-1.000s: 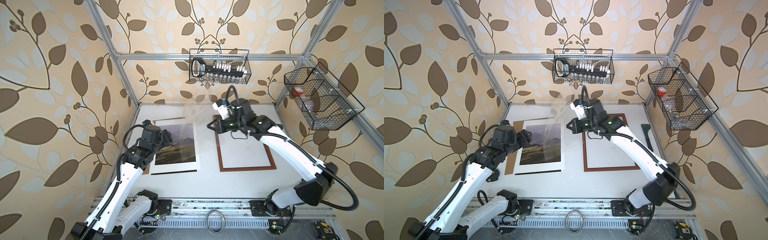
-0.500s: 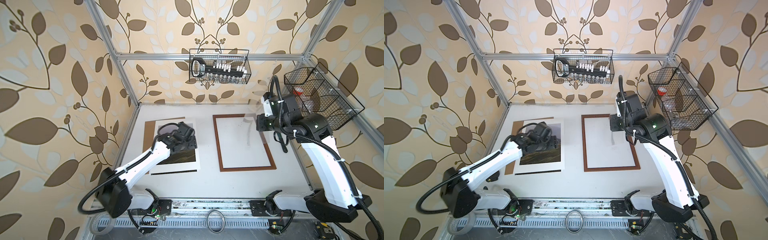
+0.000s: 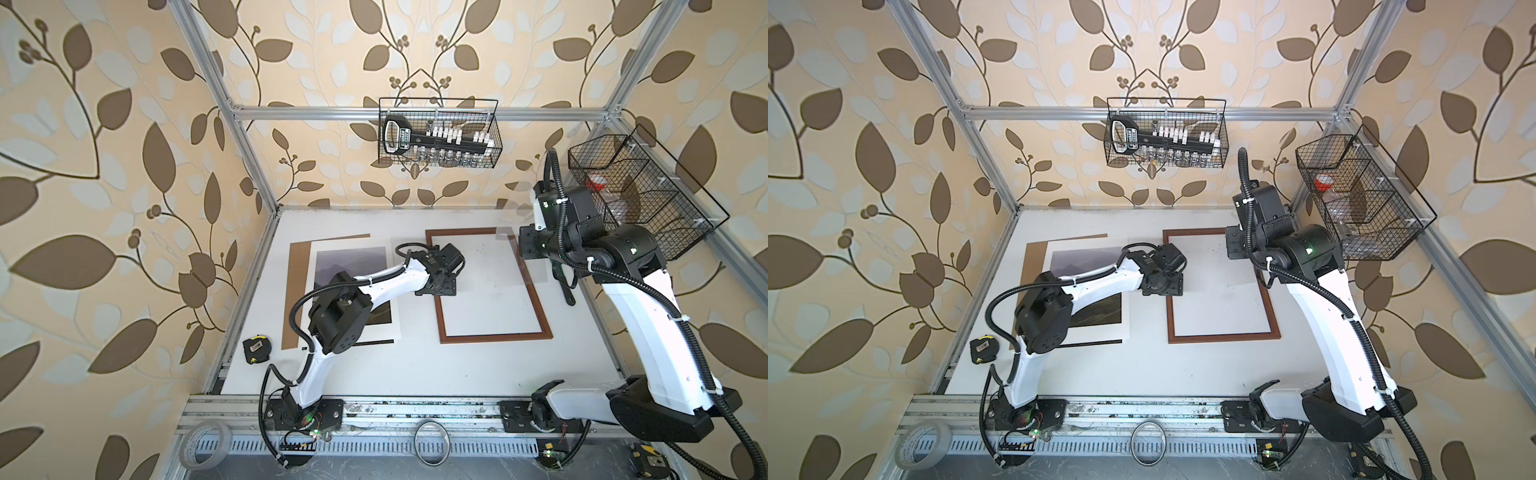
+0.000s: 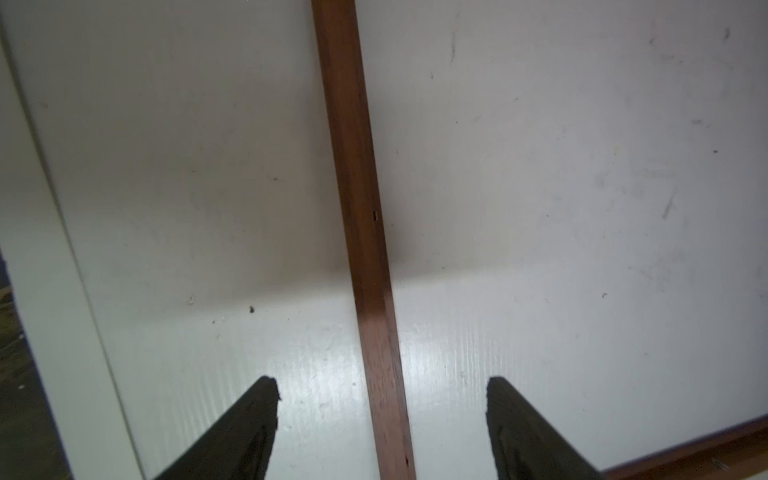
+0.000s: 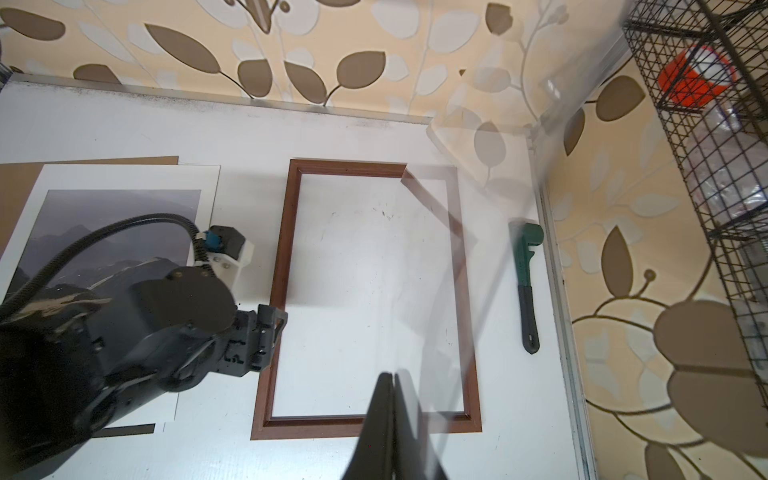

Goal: Put the photo into the frame
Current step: 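Grasp the brown wooden frame's side bar with the left gripper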

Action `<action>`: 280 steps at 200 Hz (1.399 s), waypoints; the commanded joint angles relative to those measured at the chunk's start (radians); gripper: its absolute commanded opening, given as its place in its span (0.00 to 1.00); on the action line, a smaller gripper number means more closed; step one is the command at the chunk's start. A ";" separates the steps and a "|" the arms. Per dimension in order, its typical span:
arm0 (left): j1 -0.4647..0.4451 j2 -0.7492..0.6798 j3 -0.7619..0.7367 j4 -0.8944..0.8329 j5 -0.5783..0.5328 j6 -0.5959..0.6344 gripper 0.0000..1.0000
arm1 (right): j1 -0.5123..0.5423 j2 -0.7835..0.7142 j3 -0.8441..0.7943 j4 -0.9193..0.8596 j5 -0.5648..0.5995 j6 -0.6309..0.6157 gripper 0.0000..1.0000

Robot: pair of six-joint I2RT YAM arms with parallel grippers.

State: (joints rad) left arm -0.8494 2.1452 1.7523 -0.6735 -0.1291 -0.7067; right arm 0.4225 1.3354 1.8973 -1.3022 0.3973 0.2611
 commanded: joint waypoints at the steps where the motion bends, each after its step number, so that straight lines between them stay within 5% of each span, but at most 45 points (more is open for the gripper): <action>1: -0.019 0.061 0.089 -0.113 -0.066 0.019 0.77 | -0.008 -0.016 -0.024 0.046 -0.019 -0.027 0.00; 76: -0.054 0.200 0.198 -0.149 -0.085 0.019 0.52 | -0.017 -0.048 -0.099 0.095 -0.064 -0.029 0.00; 134: -0.059 0.173 0.191 -0.176 -0.135 0.013 0.34 | -0.033 -0.079 -0.147 0.127 -0.092 -0.029 0.00; 193: -0.035 0.046 0.141 -0.191 -0.195 -0.012 0.15 | -0.033 -0.099 -0.152 0.138 -0.114 -0.027 0.00; 234: -0.015 -0.053 0.113 -0.225 -0.196 0.005 0.12 | -0.033 -0.099 -0.158 0.154 -0.141 -0.026 0.00; 280: 0.045 -0.282 -0.174 -0.181 -0.201 0.034 0.12 | -0.023 -0.112 -0.178 0.206 -0.240 -0.007 0.00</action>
State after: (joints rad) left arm -0.8497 2.0174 1.7180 -0.8391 -0.2855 -0.6975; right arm 0.3923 1.2491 1.7428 -1.1580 0.2298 0.2497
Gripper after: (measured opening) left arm 0.122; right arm 0.048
